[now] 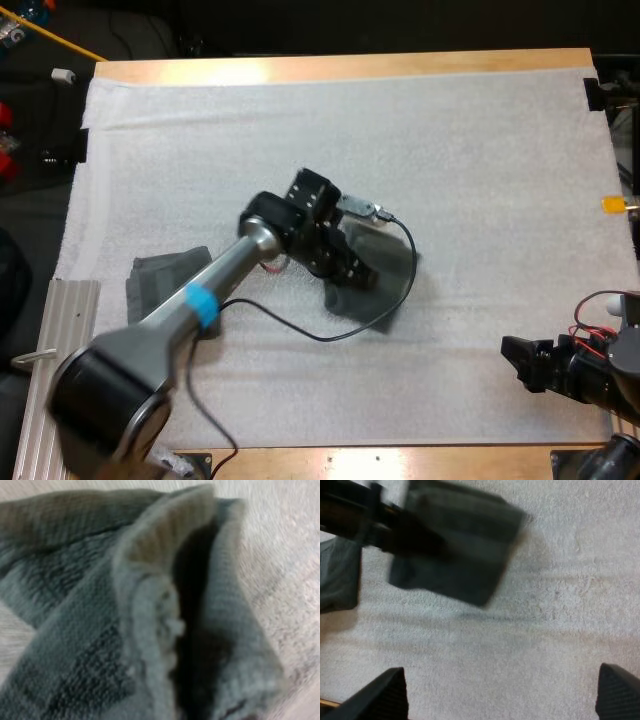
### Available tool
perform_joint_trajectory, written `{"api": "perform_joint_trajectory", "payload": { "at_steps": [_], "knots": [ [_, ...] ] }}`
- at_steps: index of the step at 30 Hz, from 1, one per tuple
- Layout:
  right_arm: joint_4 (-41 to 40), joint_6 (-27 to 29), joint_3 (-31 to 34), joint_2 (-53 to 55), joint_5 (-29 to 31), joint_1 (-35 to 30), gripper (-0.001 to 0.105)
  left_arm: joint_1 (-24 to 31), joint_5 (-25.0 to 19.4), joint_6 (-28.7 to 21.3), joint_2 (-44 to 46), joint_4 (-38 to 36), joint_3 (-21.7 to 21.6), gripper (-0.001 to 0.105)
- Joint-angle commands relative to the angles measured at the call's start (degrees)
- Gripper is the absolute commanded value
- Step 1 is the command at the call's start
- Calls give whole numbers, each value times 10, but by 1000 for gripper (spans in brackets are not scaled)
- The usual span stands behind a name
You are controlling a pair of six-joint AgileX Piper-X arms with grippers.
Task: Pick towel from pile, fold and stack
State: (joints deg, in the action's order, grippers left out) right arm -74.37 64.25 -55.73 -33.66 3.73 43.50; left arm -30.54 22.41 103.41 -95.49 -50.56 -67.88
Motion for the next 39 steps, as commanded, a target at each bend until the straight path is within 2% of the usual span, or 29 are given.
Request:
{"api": "perform_joint_trajectory", "payload": {
  "at_steps": [1,4,6,12,21,27,32,35,39],
  "knots": [
    [-1,-2,-3,0,3,1,74,-1,-44,-25,27,-26,-15,0],
    [-1,-2,-3,0,3,1,74,3,-101,-59,63,-79,-42,0],
    [-1,-2,-3,0,3,1,74,13,-120,-65,82,-104,-52,0],
    [-1,-2,-3,0,3,1,74,85,-123,-66,121,-176,-55,0],
    [-1,2,-3,0,3,1,74,259,-116,-90,124,-276,-49,0],
    [-1,2,-3,0,3,1,74,371,-101,-104,124,-283,-2,0],
    [-1,6,-3,0,3,1,74,459,-16,-100,124,-239,67,0],
    [-1,6,-3,0,3,1,74,493,-14,-94,124,-218,92,0],
    [-1,6,-3,0,3,1,74,509,-15,-94,124,-201,104,1]
  ]
}}
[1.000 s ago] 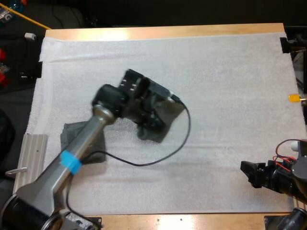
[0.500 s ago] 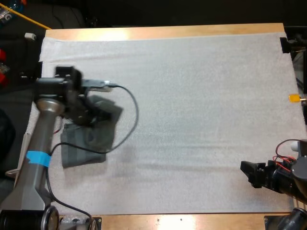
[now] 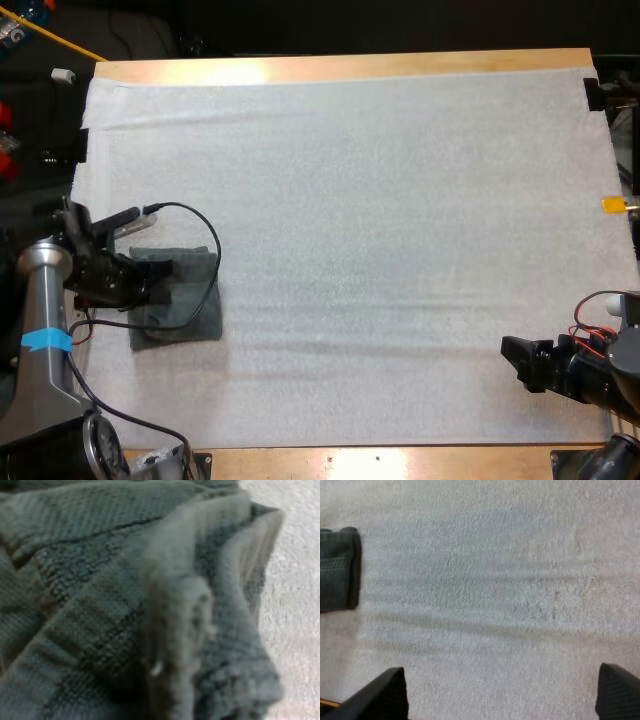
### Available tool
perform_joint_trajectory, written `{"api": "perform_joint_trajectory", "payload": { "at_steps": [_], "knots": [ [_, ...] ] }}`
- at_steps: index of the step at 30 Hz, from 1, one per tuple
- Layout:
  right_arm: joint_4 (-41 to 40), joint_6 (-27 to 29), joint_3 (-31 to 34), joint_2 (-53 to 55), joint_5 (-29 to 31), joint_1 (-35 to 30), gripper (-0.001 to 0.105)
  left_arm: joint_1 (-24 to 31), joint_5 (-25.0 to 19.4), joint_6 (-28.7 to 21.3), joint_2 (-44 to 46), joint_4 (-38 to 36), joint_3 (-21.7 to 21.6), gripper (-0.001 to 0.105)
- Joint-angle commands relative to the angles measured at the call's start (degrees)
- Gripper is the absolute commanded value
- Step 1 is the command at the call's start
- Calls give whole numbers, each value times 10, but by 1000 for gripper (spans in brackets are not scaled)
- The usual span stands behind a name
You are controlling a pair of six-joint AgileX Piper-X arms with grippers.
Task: Pick towel from pile, fold and stack
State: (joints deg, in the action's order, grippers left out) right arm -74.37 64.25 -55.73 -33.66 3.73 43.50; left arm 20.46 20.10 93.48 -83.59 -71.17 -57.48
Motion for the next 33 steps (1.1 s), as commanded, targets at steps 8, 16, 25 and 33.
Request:
{"api": "perform_joint_trajectory", "payload": {
  "at_steps": [8,16,25,33],
  "knots": [
    [-1,6,-3,0,2,1,74,-1,-50,5,5,10,-2,58],
    [26,6,-3,0,-9,1,74,-1,-70,5,10,-10,-54,54],
    [181,6,3,0,-122,1,74,-28,-122,-1,78,-34,-87,52],
    [241,12,3,-27,-221,1,74,-90,-234,-10,92,-23,-70,52]
  ]
}}
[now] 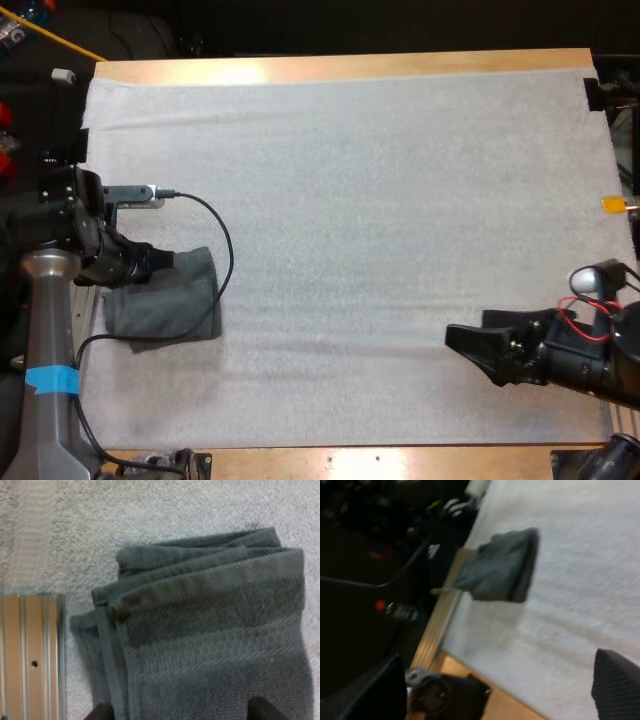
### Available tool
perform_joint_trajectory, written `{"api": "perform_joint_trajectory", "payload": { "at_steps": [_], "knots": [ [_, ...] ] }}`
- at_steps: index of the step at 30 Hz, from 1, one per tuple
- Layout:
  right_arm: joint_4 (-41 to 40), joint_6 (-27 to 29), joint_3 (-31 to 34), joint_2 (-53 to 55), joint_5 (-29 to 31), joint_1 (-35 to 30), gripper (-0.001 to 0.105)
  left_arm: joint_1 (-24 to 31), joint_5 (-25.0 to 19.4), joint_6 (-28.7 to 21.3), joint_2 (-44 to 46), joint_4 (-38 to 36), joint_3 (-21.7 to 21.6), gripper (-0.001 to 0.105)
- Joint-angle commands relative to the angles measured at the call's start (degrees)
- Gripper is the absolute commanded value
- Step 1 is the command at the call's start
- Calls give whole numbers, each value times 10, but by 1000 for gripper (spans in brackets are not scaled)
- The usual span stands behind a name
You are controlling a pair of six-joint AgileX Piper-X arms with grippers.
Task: Pick towel from pile, fold and stack
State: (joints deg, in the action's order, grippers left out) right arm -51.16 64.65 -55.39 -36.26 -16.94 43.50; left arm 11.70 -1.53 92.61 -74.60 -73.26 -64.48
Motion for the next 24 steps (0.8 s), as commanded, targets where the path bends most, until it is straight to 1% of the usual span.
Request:
{"api": "perform_joint_trajectory", "payload": {
  "at_steps": [1,3,10,11,12,14,16,19,22,24],
  "knots": [
    [17,9,-1,-5,-26,1,74,-2,-18,0,2,3,12,52],
    [27,9,-1,-8,-38,1,74,-2,-21,0,2,14,32,52],
    [34,9,-1,-13,-43,1,74,-2,-20,5,-2,107,154,52],
    [34,9,-1,-13,-43,1,74,-2,-14,10,-6,122,172,52],
    [34,9,-1,-13,-43,1,74,-2,-8,10,-8,131,179,52],
    [34,9,-1,-13,-43,1,74,-2,20,14,-24,144,200,52],
    [34,9,-1,-13,-43,1,74,-2,28,19,-43,145,205,52],
    [34,7,-1,-13,-43,1,74,-2,42,19,-70,139,200,52],
    [34,7,-1,-13,-43,1,74,-2,68,19,-74,134,181,52],
    [34,7,-1,-13,-43,1,74,-2,69,19,-70,130,159,52]
  ]
}}
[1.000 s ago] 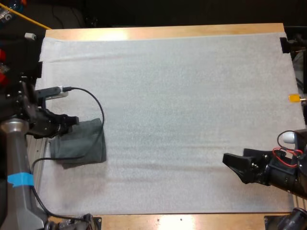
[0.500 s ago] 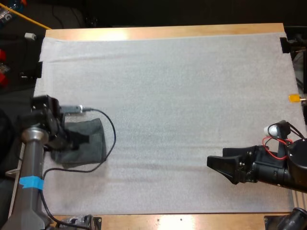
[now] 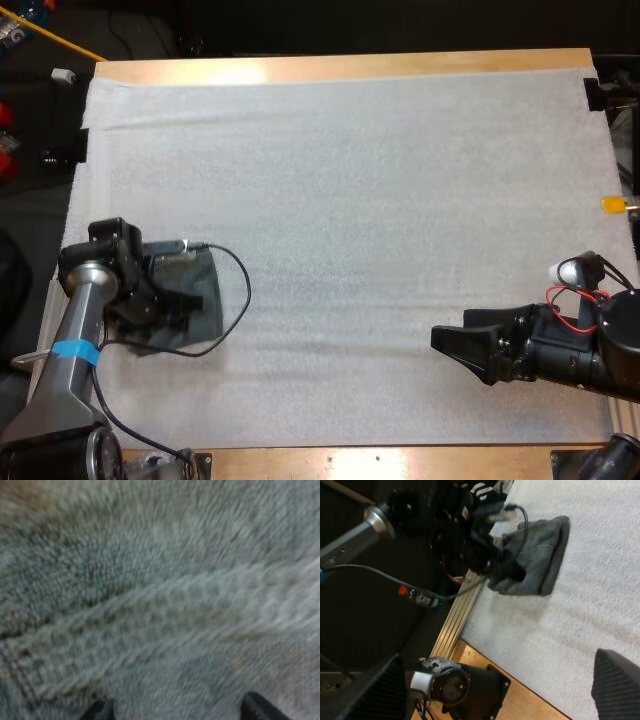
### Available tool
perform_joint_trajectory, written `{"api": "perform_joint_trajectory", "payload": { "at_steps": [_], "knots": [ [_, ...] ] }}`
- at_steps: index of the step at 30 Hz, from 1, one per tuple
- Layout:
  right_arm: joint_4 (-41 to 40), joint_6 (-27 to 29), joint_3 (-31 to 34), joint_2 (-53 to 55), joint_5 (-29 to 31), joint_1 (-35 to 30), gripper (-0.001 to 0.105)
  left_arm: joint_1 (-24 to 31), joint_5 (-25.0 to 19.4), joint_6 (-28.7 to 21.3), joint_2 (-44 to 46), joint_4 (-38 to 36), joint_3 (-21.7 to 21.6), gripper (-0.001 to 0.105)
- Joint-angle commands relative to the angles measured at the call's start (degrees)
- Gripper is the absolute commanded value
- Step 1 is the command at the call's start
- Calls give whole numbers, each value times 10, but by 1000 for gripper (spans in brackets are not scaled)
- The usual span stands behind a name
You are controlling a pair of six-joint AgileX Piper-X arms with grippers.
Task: Pick towel from pile, fold and stack
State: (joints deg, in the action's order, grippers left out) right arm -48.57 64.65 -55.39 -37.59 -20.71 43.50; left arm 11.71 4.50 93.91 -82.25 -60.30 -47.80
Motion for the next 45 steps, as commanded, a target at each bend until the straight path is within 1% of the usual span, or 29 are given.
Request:
{"api": "perform_joint_trajectory", "payload": {
  "at_steps": [1,4,5,7,11,14,17,20,24,27,32,36,39,41,43,45],
  "knots": [
    [8,7,-1,0,-5,1,74,-2,9,6,6,-1,-24,52],
    [8,7,-1,0,-5,1,74,-2,13,6,6,2,-63,52],
    [8,7,-1,0,-5,1,74,-2,21,6,6,9,-76,52],
    [8,7,-1,0,-5,1,74,-2,37,10,6,30,-89,52],
    [8,7,-1,0,-5,1,74,-2,43,27,-6,80,-90,52],
    [8,7,-1,0,-5,1,74,-2,43,27,-36,89,-90,52],
    [8,7,-1,0,-5,1,74,-2,48,40,-81,81,-90,52],
    [8,7,-1,0,-5,1,74,-2,63,40,-112,62,-90,52],
    [8,7,-1,0,-5,1,74,-2,63,40,-110,54,-98,52],
    [8,7,-1,0,-5,1,74,-2,63,39,-83,46,-121,52],
    [8,11,-1,0,-5,1,74,-2,68,36,-5,30,-173,52],
    [7,19,-1,0,1,0,74,-2,74,36,63,30,-191,52],
    [-10,50,-1,-10,66,0,74,-2,103,36,122,22,-193,52],
    [-27,74,-1,-26,126,-6,74,-2,135,36,160,14,-193,52],
    [-41,104,-1,-45,148,-23,74,-5,153,36,193,10,-193,52],
    [-44,128,-1,-65,147,-52,74,-9,155,36,220,10,-193,52]
  ]
}}
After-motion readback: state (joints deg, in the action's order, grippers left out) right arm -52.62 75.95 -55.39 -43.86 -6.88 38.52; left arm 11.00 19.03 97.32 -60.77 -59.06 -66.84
